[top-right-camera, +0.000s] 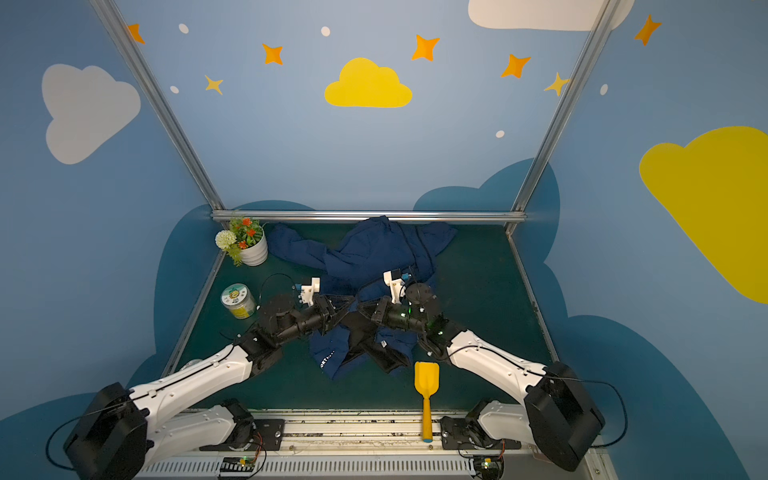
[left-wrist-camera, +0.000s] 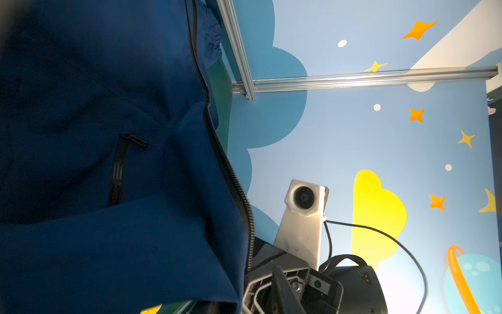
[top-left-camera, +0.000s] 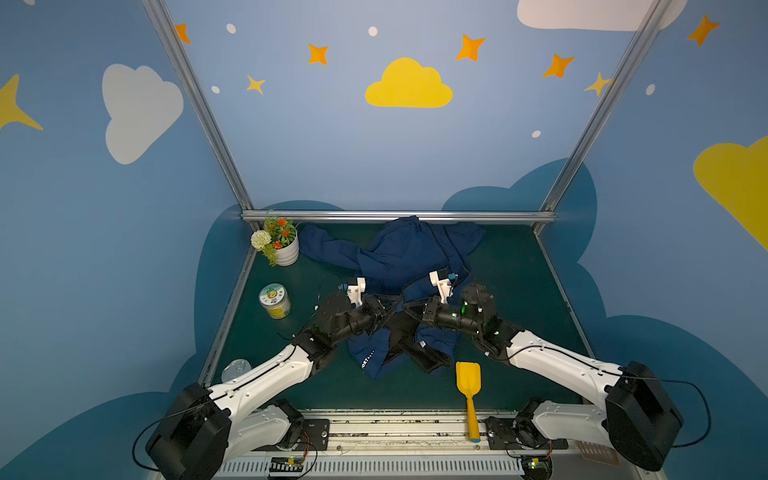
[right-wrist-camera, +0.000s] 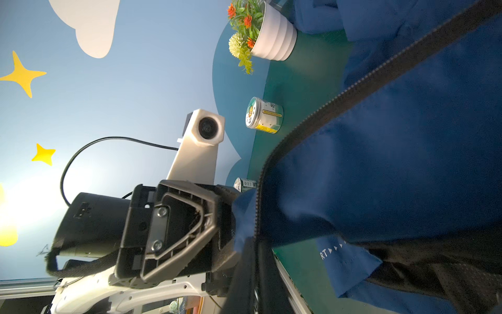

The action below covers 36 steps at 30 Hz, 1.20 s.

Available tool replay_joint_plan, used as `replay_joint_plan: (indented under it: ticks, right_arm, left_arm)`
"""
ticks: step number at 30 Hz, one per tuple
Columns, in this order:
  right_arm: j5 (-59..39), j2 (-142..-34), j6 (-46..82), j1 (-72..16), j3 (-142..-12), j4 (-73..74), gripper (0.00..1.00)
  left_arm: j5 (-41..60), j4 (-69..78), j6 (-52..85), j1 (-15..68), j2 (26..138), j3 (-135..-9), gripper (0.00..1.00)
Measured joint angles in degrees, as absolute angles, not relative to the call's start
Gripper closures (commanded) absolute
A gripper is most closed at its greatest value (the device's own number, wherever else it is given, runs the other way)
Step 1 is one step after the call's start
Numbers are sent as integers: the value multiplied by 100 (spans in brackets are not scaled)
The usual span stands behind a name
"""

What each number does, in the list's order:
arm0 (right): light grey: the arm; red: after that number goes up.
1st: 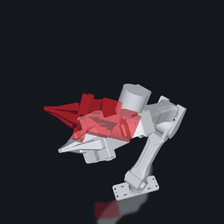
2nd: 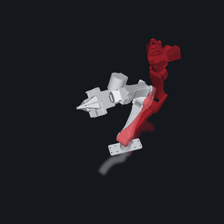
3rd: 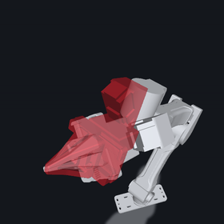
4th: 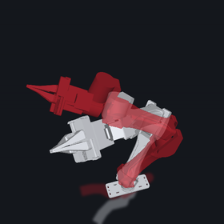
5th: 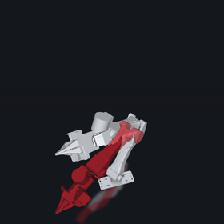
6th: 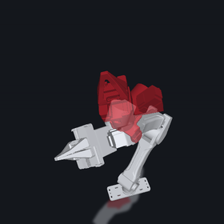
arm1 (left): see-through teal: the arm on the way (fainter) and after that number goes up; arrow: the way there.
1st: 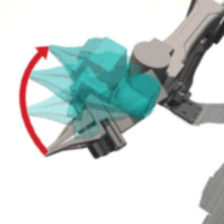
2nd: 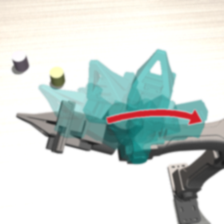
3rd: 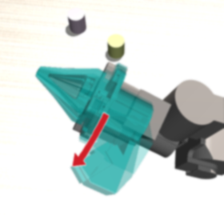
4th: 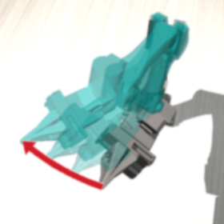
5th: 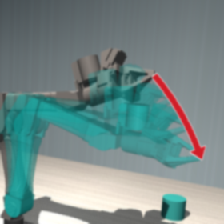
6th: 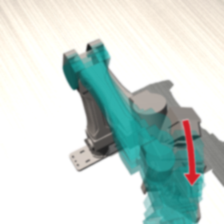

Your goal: Zip up the jacket

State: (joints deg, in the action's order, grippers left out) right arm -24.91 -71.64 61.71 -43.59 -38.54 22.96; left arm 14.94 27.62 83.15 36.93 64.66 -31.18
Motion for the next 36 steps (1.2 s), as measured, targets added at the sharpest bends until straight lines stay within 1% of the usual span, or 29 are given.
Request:
replay_joint_plan:
  ticks: [3, 5, 6, 8, 12, 18, 20, 25, 27, 28, 30, 31, 32, 34, 36]
  right_arm:
    - [-2491, -7164, 6171, -4359, -3854, 2294, 100]
    - [-2491, -7166, 6169, -4359, -3854, 2290, 100]
    - [-2491, -7170, 6169, -4359, -3857, 2292, 100]
    - [-2497, -7190, 6167, -4359, -3872, 2290, 100]
    - [-2541, -7282, 6147, -4359, -3981, 2285, 100]
    - [-2609, -7319, 6086, -4359, -4040, 2244, 100]
    - [-2630, -7345, 6071, -4359, -4045, 2237, 100]
    - [-2738, -7463, 6027, -4359, -4206, 2078, 100]
    - [-2751, -7463, 6012, -4357, -4248, 1992, 79]
    - [-2759, -7463, 5990, -4359, -4268, 1951, 72]
    - [-2751, -7435, 5959, -4357, -4309, 1820, 54]
    - [-2716, -7391, 5935, -4355, -4313, 1732, 48]
    - [-2661, -7312, 5931, -4348, -4318, 1562, 44]
    - [-2464, -7081, 5920, -4344, -4324, 1096, 42]
    - [-2073, -6742, 5979, -4338, -4359, 336, 41]
  left_arm:
    - [1468, 2810, 8335, 3693, 6471, -3070, 75]
    - [1455, 2816, 8342, 3693, 6471, -3050, 75]
    - [1457, 2821, 8337, 3693, 6471, -3048, 73]
    - [1457, 2847, 8342, 3693, 6471, -3048, 71]
    - [1437, 2873, 8372, 3693, 6471, -3035, 75]
    - [1426, 2888, 8381, 3693, 6471, -3013, 77]
    - [1415, 2923, 8390, 3693, 6471, -2982, 81]
    - [1374, 2971, 8412, 3691, 6462, -2891, 97]
    - [1356, 2958, 8401, 3691, 6427, -2875, 97]
    - [1356, 2943, 8399, 3691, 6407, -2871, 97]
    - [1284, 2834, 8374, 3691, 6348, -2871, 97]
    - [1236, 2757, 8348, 3691, 6302, -2871, 97]
    - [1190, 2630, 8298, 3686, 6228, -2871, 97]
    - [1063, 2322, 8143, 3675, 6051, -2882, 97]
    - [906, 1861, 7894, 3667, 5830, -2952, 97]
